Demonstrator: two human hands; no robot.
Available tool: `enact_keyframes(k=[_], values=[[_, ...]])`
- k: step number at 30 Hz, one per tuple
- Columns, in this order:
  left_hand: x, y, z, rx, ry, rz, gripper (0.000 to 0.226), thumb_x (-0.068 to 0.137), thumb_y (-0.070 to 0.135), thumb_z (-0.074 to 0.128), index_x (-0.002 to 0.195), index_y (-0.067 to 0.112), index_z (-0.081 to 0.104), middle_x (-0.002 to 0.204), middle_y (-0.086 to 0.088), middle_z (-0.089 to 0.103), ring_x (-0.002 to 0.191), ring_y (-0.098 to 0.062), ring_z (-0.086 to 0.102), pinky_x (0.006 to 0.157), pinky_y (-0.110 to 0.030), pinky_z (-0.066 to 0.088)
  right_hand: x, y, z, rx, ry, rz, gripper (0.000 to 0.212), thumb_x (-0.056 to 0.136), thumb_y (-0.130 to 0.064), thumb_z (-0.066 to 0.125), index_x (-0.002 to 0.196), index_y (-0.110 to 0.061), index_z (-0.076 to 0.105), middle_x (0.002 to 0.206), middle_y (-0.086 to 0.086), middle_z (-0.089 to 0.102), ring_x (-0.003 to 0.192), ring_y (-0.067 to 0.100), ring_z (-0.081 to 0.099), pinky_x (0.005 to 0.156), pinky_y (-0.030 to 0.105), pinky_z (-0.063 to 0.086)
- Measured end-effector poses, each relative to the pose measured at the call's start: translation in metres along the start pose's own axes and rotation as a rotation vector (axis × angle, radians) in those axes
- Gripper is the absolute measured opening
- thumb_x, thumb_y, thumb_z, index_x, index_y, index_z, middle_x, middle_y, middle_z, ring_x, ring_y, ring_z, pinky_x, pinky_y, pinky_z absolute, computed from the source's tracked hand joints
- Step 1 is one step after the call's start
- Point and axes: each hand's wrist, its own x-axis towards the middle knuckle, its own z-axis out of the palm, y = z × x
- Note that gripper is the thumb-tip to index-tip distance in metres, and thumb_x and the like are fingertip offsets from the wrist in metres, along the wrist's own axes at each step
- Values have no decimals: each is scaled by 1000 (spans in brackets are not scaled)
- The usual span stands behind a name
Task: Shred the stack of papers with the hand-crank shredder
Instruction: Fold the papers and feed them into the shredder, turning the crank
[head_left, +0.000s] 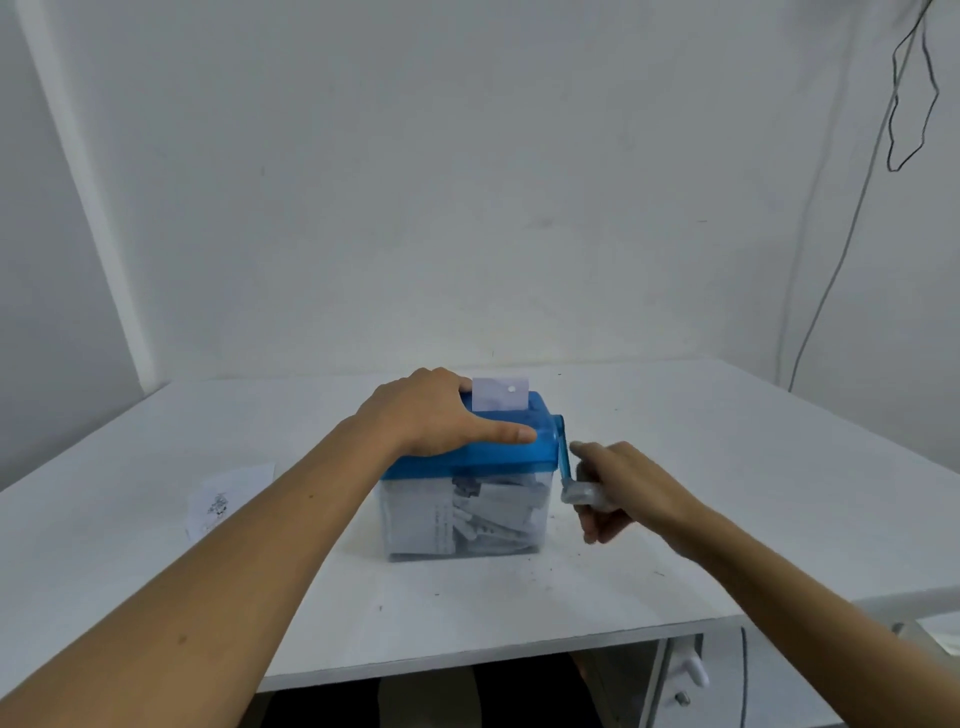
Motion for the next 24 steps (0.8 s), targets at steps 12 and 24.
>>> enact_keyframes(k=[12,24], values=[[0,-2,-3,-18,-16,21,82,55,92,65,123,46,62,115,20,63,102,-10,60,91,-37,52,19,-55,-68,-93,-51,-309,38,98,-39,57,98,-5,71,90,8,76,83,22,72,88,40,58],[1,-1,-1,35,3,31,82,61,92,60,125,41,61,115,17,62,101,-12,60,89,-38,51,98,-18,-16,138,186,-166,27,101,-33,57,92,-7,55,87,6,68,77,22,64,70,35,60]])
